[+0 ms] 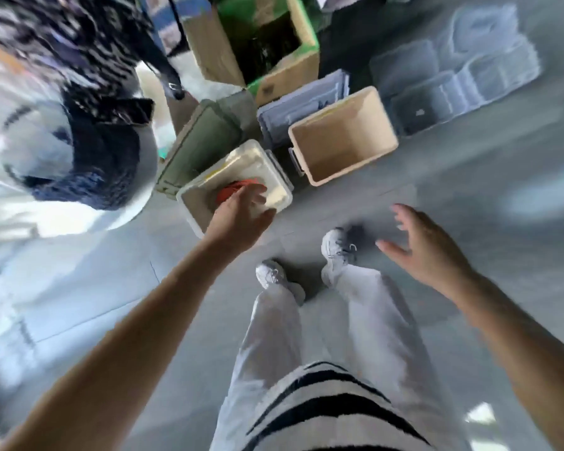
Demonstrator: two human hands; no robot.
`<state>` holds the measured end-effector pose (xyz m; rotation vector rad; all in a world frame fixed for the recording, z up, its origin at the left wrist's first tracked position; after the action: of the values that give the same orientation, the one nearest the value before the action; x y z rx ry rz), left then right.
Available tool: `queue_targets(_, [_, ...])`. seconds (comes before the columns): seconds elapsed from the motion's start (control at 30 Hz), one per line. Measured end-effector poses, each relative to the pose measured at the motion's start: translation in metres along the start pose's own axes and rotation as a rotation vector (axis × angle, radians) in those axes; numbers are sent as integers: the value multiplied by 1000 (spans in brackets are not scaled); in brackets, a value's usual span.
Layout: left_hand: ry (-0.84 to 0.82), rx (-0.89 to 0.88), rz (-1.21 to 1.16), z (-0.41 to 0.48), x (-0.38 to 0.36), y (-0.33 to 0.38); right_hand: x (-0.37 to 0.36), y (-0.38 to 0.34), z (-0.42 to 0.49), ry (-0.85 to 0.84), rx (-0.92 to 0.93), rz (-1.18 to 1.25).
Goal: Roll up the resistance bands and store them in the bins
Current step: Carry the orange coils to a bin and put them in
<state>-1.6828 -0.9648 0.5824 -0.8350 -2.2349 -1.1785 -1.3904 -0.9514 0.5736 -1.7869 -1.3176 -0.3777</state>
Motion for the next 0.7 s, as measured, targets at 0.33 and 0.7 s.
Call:
queue_targets(0.33, [-134,-540,516,6,-102,294,113,179,-146,292,-326,306])
queue_targets(0.7, [-117,-299,54,61,-168,452,369,344,-78,457,-225,480])
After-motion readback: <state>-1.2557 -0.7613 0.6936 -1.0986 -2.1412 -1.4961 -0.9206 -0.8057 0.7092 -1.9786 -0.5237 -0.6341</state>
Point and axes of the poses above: each hand's wrist, its own z-axis towards the middle knuckle, its own x-axis out of the back of the hand, y = z × x, the point moved 8 cm from there along z, towards the middle knuckle
